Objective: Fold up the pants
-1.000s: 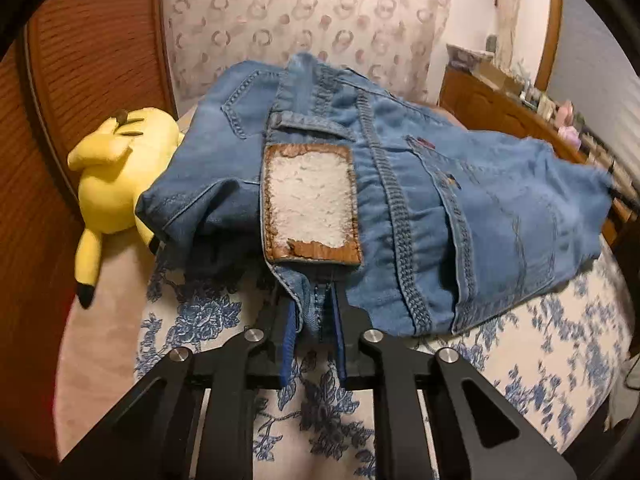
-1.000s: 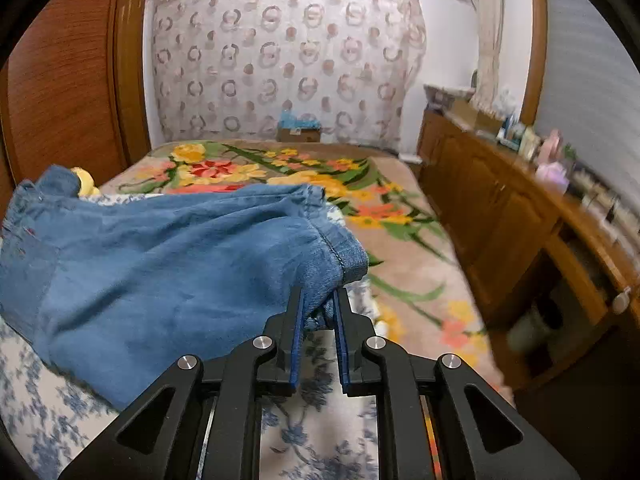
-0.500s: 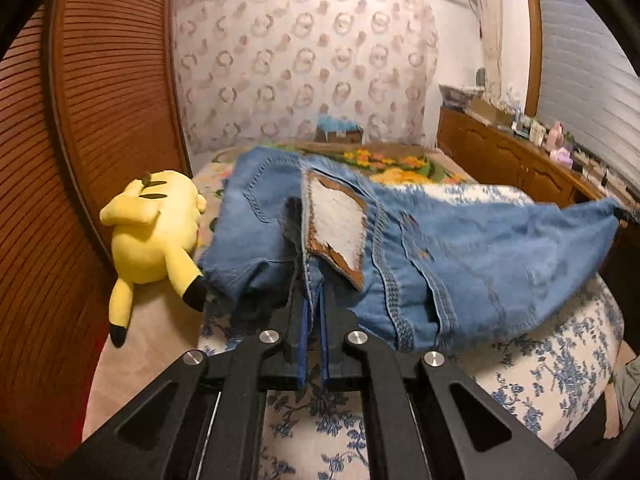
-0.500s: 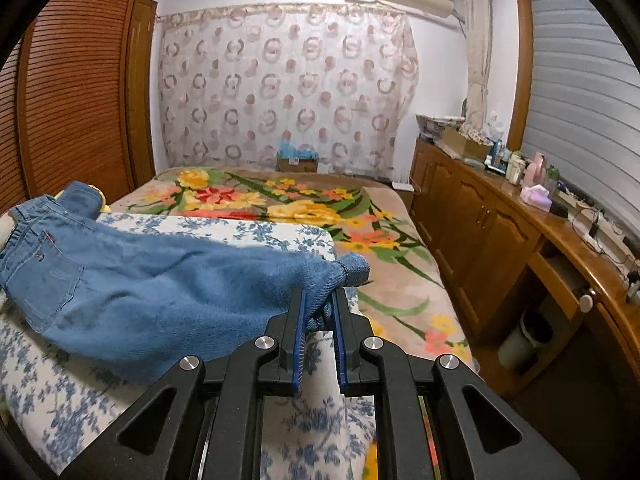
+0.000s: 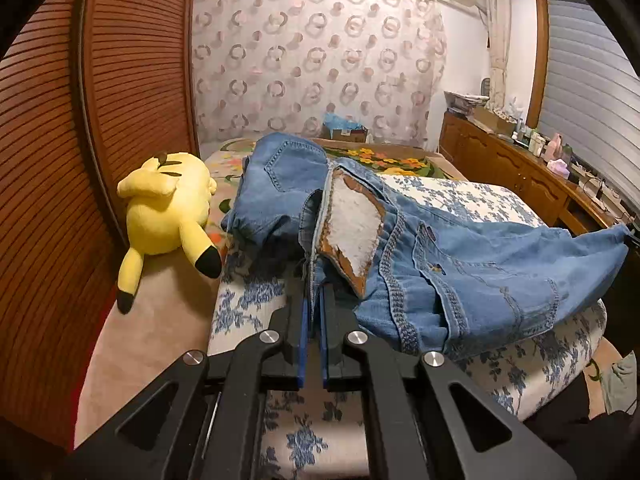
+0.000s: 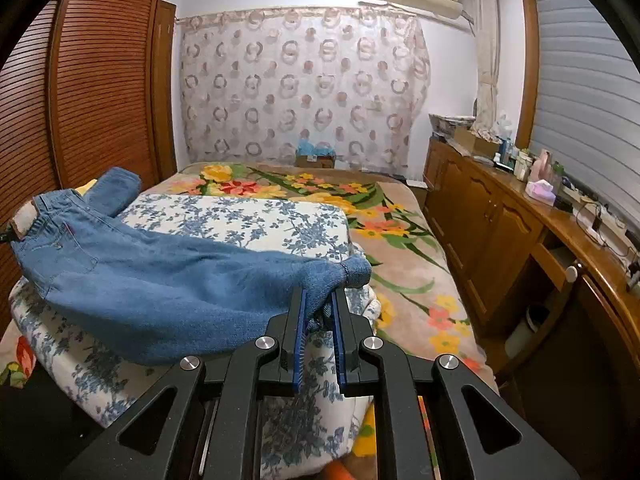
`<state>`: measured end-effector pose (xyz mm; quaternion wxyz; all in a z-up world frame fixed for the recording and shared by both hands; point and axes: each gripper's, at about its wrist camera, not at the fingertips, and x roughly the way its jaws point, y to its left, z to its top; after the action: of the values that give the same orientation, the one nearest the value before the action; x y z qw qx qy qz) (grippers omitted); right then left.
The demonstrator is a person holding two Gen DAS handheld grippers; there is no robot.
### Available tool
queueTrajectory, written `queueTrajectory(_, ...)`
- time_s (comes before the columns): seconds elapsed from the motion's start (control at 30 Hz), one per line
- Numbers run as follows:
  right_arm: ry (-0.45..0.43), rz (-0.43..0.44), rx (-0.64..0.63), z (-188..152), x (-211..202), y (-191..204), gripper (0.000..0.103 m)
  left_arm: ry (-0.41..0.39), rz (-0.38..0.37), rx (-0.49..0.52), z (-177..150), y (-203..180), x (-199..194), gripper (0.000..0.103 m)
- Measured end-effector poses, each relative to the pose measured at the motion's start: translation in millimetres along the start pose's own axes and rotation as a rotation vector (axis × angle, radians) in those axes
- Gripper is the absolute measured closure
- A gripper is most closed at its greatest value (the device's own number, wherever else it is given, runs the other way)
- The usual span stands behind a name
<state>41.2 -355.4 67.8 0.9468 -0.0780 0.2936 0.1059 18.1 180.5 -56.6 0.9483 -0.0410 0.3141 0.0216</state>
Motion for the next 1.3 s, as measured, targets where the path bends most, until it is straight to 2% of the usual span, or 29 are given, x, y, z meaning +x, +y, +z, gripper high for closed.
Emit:
queueTrajectory(0.13,0.028,0.012,0.030,-9.0,9.9,-3.0,0.091,0.047,0.004,-0.001,-12.2,0.7,10.2,0.097)
queueTrajectory(0.27,0.103,0.040,0.097,-27.3,30.9,-10.5,0.091,0.077,0.002,0.013,-20.5,-6.4,17.1,0.096)
queueTrajectory(0.47,0.170,0.051,0.151,-44.4,54.5,-16.9,0.090,0.073,0.000,0.016,-20.9,-10.9,12.2,0.090)
queueTrajectory(0.6,0.177,0.060,0.164,-42.0,61.5,-19.9,0.090,0.031,-0.018,0.022,-12.9,-15.0,-0.3,0.069)
queueTrajectory(0.63,0.172,0.064,0.172,-40.1,62.1,-21.0,0.090,0.021,-0.020,0.027,-10.3,-18.0,-3.0,0.057)
queueTrajectory(0.7,0.161,0.067,0.186,-36.2,60.0,-21.0,0.089,-0.001,-0.032,0.033,-6.0,-23.5,-6.9,0.044)
queueTrajectory(0.73,0.155,0.070,0.193,-38.5,55.4,-22.2,0.087,-0.009,-0.043,0.038,-3.4,-27.5,-7.9,0.031)
queueTrajectory(0.8,0.148,0.073,0.202,-41.6,53.7,-21.1,0.085,-0.021,-0.066,0.046,0.6,-34.4,-7.9,0.019)
queueTrajectory(0.93,0.145,0.069,0.204,-49.1,50.9,-17.7,0.081,-0.026,-0.120,0.071,4.3,-55.5,-1.5,0.018)
queueTrajectory(1.0,0.139,0.068,0.204,-52.9,46.4,-12.9,0.072,-0.023,-0.135,0.077,6.1,-64.8,3.2,0.018)
queueTrajectory(1.07,0.137,0.072,0.210,-54.3,45.7,-12.2,0.067,-0.026,-0.143,0.077,7.3,-74.4,7.2,0.018)
queueTrajectory(1.3,0.131,0.066,0.259,-55.7,61.4,-18.4,0.065,-0.001,-0.176,0.105,7.1,-106.8,28.4,0.018)
